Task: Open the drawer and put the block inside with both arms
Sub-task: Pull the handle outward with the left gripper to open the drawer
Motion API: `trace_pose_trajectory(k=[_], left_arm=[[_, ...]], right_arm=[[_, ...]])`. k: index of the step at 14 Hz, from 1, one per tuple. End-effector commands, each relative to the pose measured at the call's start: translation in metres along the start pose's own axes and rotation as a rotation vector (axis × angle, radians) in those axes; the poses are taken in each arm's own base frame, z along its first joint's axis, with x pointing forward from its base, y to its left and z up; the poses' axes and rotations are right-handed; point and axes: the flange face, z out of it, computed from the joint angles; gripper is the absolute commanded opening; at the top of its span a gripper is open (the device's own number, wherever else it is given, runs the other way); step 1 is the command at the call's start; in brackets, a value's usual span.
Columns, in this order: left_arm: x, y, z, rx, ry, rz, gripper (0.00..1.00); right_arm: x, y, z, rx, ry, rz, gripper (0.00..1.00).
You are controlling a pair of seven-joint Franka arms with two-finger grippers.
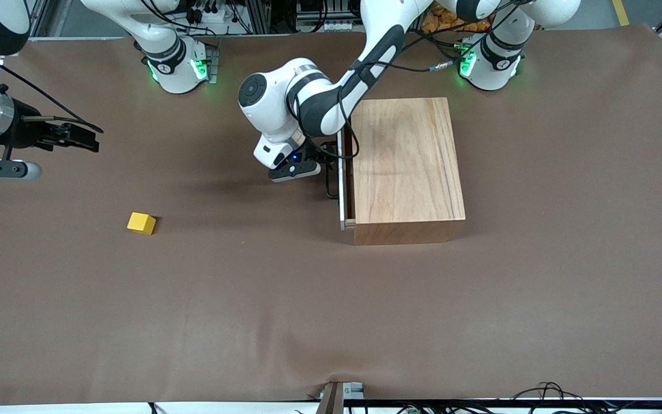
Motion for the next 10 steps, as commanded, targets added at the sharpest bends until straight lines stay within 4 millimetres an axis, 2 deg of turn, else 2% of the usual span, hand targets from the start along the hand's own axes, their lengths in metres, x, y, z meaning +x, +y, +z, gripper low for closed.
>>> trace_pose_trajectory(k=[1,6,10], left_arm=[[-0.005,0.012,-0.008,-0.08,-0.003,-0.032,1.0],[-0.004,0.015,-0.016,-0.115,0.006,-0.035,1.0],[-0.017,0.023,-0.018,-0.136,-0.005,-0.026,1.0]], right_arm=[[-0.008,0.003,-0.002,-0.013,0.003,0.006,1.0],[-0.007,0.008,-0.002,-0.011,-0.001,0.016,1.0],[-0.007,0.009,-0.001,-0.011,-0.004,0.017,1.0]])
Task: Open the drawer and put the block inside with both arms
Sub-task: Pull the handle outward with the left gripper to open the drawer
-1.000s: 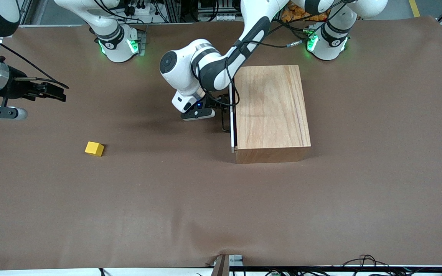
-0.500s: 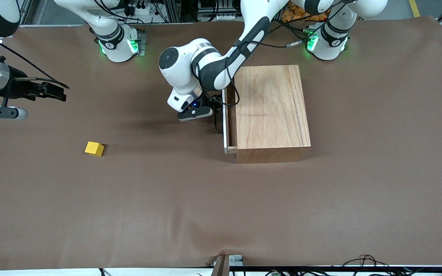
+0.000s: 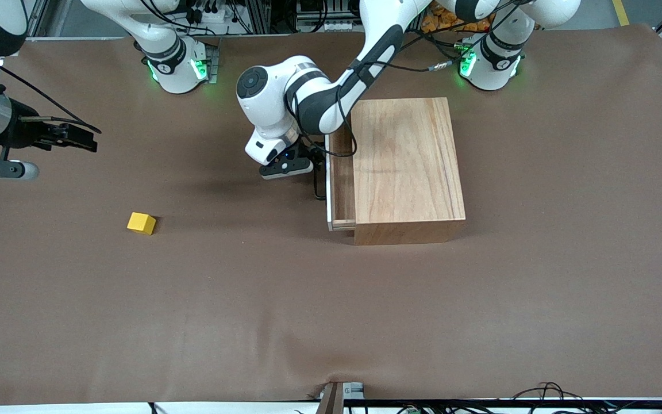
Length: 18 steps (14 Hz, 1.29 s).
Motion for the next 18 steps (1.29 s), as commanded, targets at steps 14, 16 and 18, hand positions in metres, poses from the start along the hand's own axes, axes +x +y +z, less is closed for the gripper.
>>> trace_pose_trajectory(k=[14,16,18], left_arm=[[-0.02,0.017,-0.022,-0.076,0.016,0.042,1.0],[-0.021,0.018,-0.022,-0.079,0.018,0.052,1.0],[-0.027,0.022,-0.025,-0.095,0.026,0.047,1.0]], right_arm=[[0.089,0.053,0.066,0.023,0.108,0.094,1.0],[0.101,0.069,0.088,0.029,0.121,0.122,1.0],[0.101,0.069,0.126,0.028,0.103,0.12,1.0]])
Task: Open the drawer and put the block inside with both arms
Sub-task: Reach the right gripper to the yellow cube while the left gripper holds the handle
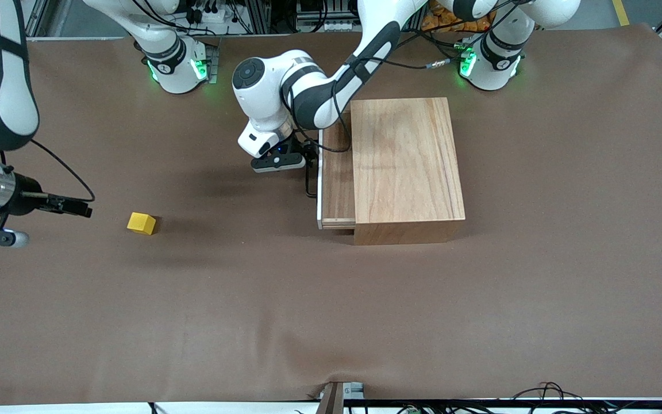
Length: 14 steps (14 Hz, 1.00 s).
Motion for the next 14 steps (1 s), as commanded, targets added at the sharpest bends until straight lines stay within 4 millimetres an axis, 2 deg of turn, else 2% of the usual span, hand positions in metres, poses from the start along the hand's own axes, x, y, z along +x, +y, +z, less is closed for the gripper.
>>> trace_pose_trajectory(k=[1,2,4,6,7,9,11,14], left_arm=[[-0.017,0.014,-0.016,-0.052,0.011,0.009,1.0],[-0.017,0.014,-0.016,-0.053,0.012,0.011,1.0],[-0.018,0.016,-0.018,-0.062,0.015,0.015,1.0],[-0.018,0.019,-0.02,-0.088,0.026,0.014,1.0],[-0.017,0.021,-0.022,-0.106,0.036,0.013,1.0],[-0.016,0.022,-0.023,-0.123,0.046,0.013,1.0],[-0.015,0.022,-0.022,-0.121,0.048,0.016,1.0],[-0.014,0.021,-0.02,-0.117,0.047,0.03,1.0]], right_arm=[[-0.013,-0.001,0.045,-0.01,-0.008,-0.006,1.0],[-0.019,-0.004,0.066,-0.012,-0.017,-0.014,1.0],[-0.038,-0.027,0.11,-0.02,-0.012,-0.058,1.0],[-0.057,-0.025,0.155,-0.02,0.066,-0.072,1.0],[-0.062,-0.023,0.169,-0.029,0.105,-0.091,1.0],[-0.067,-0.022,0.183,-0.056,0.128,-0.123,1.0],[-0.063,-0.022,0.184,-0.07,0.157,-0.145,1.0],[-0.056,-0.021,0.21,-0.063,0.177,-0.149,1.0]])
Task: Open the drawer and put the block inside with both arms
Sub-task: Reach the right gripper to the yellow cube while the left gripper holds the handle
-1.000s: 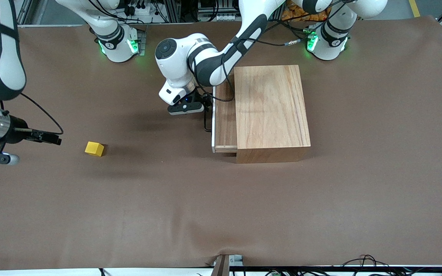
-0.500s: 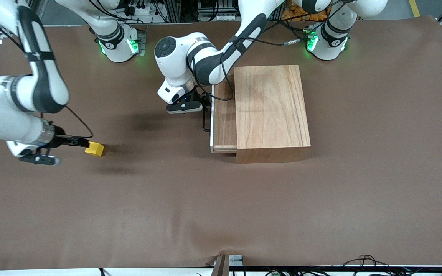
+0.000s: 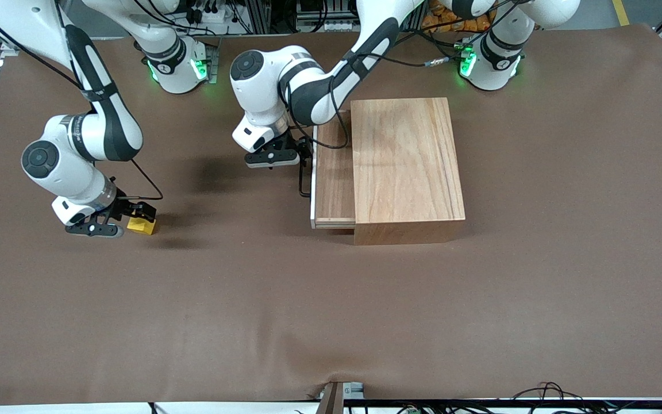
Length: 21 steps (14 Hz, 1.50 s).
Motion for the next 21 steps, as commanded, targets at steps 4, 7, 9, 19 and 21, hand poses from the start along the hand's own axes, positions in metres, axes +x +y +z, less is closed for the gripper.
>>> trace_pose_trajectory(k=[4,7,9,19,21], left_arm=[[-0.003,0.007,0.005,-0.031,0.022,0.199,1.0],[0.0,0.004,0.006,-0.02,0.022,0.25,1.0],[0.001,0.004,0.002,-0.014,0.037,0.28,1.0],[0.01,0.002,0.002,-0.04,0.036,0.243,1.0],[0.009,0.005,-0.003,-0.055,0.042,0.229,1.0]], right_arm=[[-0.013,0.015,0.032,-0.02,-0.018,-0.011,1.0],[-0.017,0.017,0.053,-0.016,-0.019,-0.01,1.0],[-0.023,0.026,0.066,-0.014,0.012,0.001,1.0],[-0.02,0.036,0.036,-0.041,0.057,-0.048,0.09],[-0.018,0.059,0.009,-0.056,0.057,-0.06,0.09]])
